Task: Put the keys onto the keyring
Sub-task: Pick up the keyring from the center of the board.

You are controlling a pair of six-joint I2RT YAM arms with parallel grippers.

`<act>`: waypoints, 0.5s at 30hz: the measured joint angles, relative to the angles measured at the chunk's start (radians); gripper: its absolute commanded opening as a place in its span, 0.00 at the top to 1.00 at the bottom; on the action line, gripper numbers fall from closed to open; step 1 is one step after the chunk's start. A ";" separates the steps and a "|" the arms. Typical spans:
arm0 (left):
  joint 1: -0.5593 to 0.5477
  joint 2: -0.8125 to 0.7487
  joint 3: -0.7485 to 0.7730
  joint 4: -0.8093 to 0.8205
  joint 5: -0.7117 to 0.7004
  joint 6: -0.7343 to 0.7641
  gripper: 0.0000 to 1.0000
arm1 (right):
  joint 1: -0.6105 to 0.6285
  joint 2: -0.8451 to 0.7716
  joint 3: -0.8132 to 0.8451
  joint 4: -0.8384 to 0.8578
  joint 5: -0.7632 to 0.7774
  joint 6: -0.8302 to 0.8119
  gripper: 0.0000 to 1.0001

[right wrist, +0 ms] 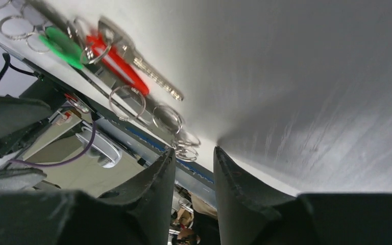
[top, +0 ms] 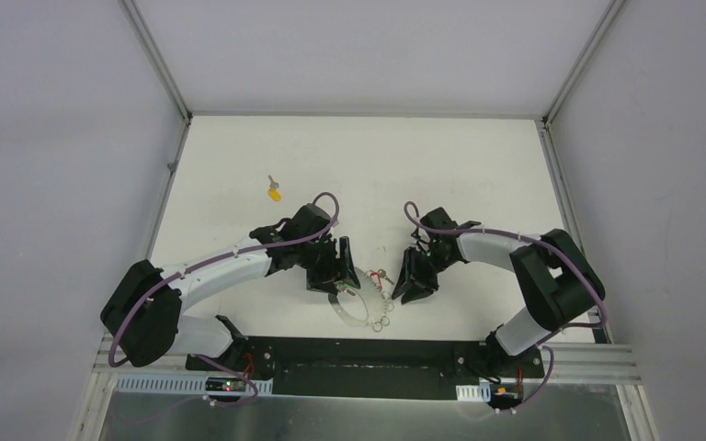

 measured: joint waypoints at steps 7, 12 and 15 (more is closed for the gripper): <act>-0.032 0.004 0.000 0.014 0.000 -0.011 0.48 | 0.000 0.050 -0.002 0.049 -0.019 0.055 0.71; -0.095 0.073 0.015 0.037 0.003 -0.018 0.52 | 0.000 0.054 -0.002 0.061 -0.020 0.064 0.71; -0.142 0.155 0.051 0.050 0.010 -0.019 0.57 | 0.000 0.054 -0.002 0.060 -0.019 0.064 0.71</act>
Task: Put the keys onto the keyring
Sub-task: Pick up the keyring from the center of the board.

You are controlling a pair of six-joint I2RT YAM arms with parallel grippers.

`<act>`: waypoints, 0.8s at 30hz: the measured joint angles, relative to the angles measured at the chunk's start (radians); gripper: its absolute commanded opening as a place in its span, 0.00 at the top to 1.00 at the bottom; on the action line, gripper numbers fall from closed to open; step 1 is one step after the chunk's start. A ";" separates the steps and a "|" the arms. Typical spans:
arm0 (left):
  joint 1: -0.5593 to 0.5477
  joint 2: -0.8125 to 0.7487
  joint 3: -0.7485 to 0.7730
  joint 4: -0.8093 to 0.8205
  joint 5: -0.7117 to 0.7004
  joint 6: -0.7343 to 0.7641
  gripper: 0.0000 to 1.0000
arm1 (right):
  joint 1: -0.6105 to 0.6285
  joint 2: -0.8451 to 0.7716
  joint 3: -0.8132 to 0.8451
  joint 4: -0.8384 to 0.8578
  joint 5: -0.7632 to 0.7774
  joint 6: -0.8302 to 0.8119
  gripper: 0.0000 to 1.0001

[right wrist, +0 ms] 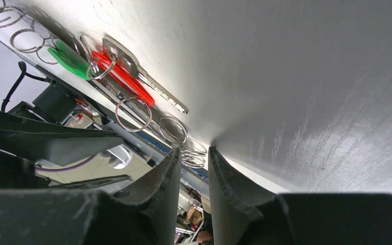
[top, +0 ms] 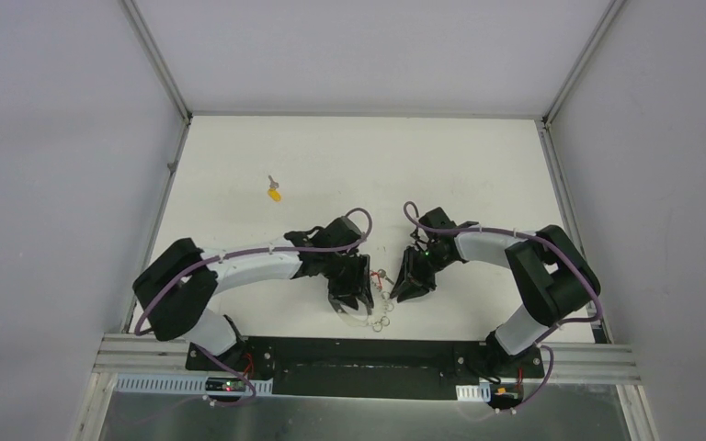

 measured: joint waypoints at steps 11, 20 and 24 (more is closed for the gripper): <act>-0.101 0.216 0.131 0.040 0.016 -0.001 0.62 | -0.018 -0.018 -0.003 -0.002 0.003 -0.001 0.71; -0.107 0.256 0.145 0.047 0.020 -0.005 0.67 | -0.030 -0.033 -0.016 -0.009 0.002 -0.004 0.71; -0.118 0.286 0.171 0.062 0.026 -0.008 0.75 | -0.032 -0.033 -0.016 -0.009 0.002 -0.006 0.71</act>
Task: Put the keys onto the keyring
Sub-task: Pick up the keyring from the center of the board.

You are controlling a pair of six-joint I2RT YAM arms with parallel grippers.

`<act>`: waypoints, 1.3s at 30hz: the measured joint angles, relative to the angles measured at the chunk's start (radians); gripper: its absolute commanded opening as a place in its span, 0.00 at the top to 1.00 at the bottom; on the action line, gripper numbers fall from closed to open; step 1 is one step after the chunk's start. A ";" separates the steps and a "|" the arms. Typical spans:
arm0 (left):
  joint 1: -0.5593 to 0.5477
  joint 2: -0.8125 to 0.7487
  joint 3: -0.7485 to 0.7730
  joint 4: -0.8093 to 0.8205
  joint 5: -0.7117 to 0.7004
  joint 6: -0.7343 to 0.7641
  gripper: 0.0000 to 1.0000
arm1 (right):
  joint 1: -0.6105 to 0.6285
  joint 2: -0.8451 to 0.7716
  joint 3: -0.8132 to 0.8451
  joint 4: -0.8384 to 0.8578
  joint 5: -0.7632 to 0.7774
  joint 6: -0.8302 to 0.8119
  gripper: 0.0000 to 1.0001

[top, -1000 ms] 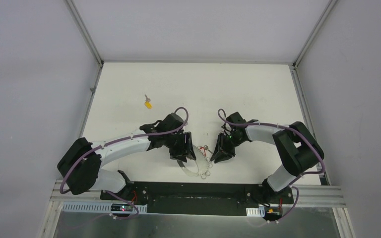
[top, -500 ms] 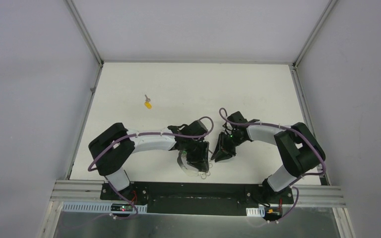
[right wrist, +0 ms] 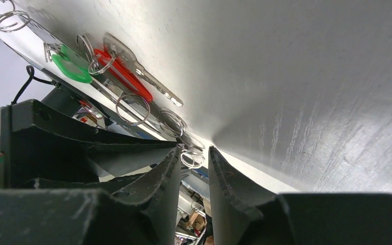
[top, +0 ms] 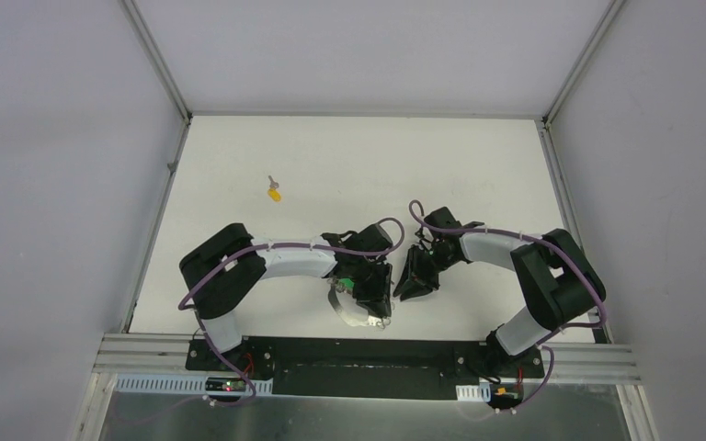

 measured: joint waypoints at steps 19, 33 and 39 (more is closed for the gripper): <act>-0.016 0.029 0.020 0.011 0.017 -0.016 0.68 | -0.012 -0.021 0.000 -0.055 0.002 -0.030 0.68; 0.002 -0.144 0.006 -0.003 -0.097 -0.014 0.64 | -0.023 -0.309 -0.181 -0.079 -0.053 0.179 0.66; 0.075 -0.321 -0.067 -0.005 -0.143 -0.015 0.63 | -0.011 -0.309 -0.265 0.019 -0.065 0.319 0.66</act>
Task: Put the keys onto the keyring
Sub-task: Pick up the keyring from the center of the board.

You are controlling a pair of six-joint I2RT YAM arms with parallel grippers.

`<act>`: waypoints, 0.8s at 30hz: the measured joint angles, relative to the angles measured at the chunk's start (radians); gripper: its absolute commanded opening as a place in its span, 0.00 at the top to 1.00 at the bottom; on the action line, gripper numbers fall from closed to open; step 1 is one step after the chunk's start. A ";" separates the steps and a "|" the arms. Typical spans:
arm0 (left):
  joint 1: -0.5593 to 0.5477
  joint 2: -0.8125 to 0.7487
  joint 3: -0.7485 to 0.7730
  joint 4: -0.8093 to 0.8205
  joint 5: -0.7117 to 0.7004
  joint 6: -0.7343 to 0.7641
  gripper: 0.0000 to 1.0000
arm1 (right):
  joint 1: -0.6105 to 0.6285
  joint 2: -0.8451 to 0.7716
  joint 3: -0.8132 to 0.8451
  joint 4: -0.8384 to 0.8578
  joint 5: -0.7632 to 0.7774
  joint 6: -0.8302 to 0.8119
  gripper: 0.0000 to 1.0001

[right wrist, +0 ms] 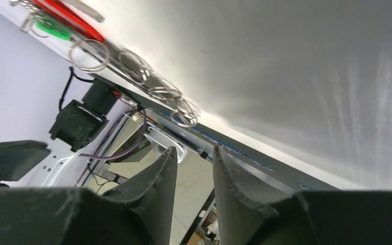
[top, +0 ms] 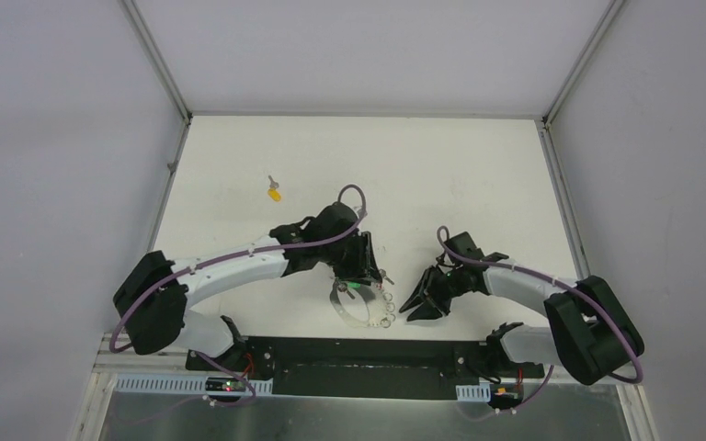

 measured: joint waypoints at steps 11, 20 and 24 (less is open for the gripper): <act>0.120 -0.241 -0.067 -0.006 -0.028 -0.004 0.61 | 0.016 0.081 -0.008 0.245 -0.018 0.093 0.72; 0.143 -0.236 -0.026 -0.058 -0.020 0.036 0.61 | 0.021 -0.010 0.064 -0.072 0.106 -0.061 0.64; 0.143 -0.208 -0.024 -0.063 0.011 0.068 0.61 | 0.021 -0.162 0.067 -0.135 0.124 -0.093 0.58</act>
